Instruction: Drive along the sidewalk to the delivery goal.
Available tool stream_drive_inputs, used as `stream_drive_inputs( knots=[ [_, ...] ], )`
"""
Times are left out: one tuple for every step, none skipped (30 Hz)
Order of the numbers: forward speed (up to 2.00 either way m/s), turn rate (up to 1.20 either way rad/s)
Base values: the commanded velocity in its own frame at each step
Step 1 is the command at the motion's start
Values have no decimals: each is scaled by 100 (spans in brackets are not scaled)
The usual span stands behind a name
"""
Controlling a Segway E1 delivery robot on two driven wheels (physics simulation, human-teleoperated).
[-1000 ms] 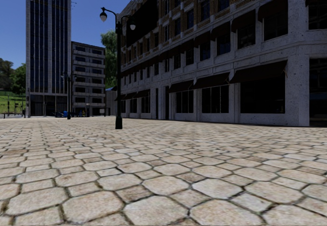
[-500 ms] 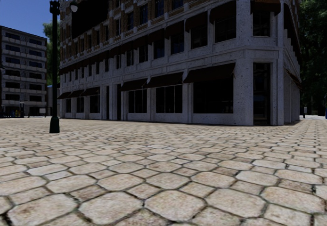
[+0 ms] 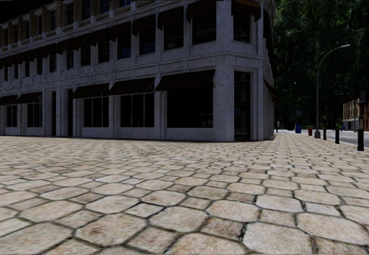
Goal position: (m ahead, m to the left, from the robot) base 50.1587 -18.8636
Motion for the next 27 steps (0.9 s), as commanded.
stream_drive_inputs(
  knots=[
    [200, -61],
    [200, -61],
    [200, -61],
    [200, -61],
    [200, -61],
    [200, -61],
    [200, -61],
    [200, -61],
    [200, -61],
    [200, -61],
    [200, -61],
    [200, -61],
    [200, -61],
    [200, -61],
    [200, -61],
    [200, -61],
    [200, -61],
    [200, -61],
    [200, -59],
    [200, -56],
    [200, -56],
    [200, -55],
    [200, -55],
    [200, -54],
    [200, -54],
    [200, -49],
    [200, -46]
  ],
)
